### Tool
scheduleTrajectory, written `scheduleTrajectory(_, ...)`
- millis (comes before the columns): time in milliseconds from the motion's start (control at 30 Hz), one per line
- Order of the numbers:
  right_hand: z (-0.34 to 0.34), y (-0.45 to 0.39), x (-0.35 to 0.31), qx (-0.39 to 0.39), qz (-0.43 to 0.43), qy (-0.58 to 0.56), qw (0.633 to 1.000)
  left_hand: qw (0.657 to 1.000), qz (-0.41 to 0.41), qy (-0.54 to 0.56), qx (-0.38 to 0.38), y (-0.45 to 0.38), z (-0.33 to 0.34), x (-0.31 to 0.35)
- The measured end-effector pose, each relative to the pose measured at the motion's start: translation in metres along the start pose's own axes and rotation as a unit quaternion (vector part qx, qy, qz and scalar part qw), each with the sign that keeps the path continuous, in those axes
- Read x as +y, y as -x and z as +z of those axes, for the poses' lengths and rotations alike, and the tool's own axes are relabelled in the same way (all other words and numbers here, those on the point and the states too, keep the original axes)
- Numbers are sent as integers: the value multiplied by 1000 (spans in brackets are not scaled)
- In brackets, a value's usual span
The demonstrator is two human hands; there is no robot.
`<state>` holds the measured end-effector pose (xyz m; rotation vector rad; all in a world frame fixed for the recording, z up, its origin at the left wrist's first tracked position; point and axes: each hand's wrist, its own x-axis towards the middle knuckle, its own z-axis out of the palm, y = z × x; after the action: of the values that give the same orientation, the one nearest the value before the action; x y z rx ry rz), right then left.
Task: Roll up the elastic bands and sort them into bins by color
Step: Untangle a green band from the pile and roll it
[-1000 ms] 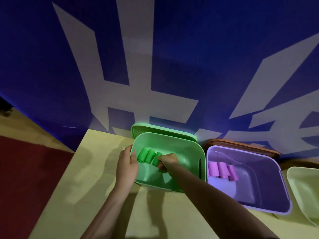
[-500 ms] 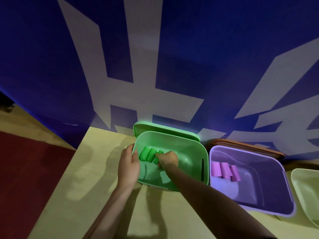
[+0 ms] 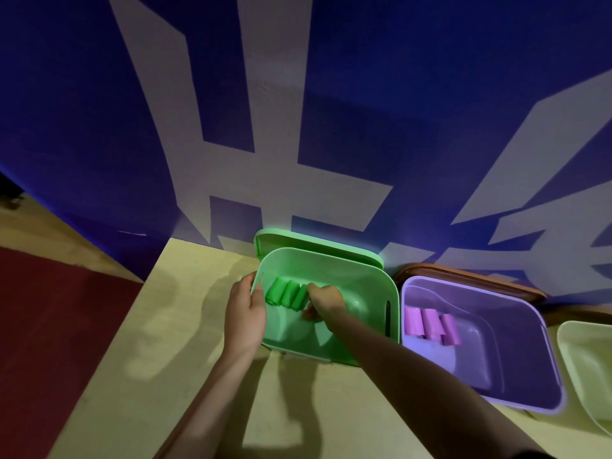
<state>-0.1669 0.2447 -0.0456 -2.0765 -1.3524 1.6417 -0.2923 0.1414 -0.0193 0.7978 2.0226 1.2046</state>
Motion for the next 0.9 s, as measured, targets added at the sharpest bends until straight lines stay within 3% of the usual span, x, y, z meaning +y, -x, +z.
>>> scheduleTrajectory(200,1,-3,2,28,-34,52,998,1000,2,5,6,-1,1,0)
scheduleTrajectory(667,-2,2,2,-4,-68,70,995,999,-13,31,-1,2,0,1)
scheduleTrajectory(800,-2,5,4,69,-91,139,984,999,-14,39,3,2,0,2)
scheduleTrajectory(900,-2,9,2,82,-82,164,980,999,-15,39,4,2,1,2)
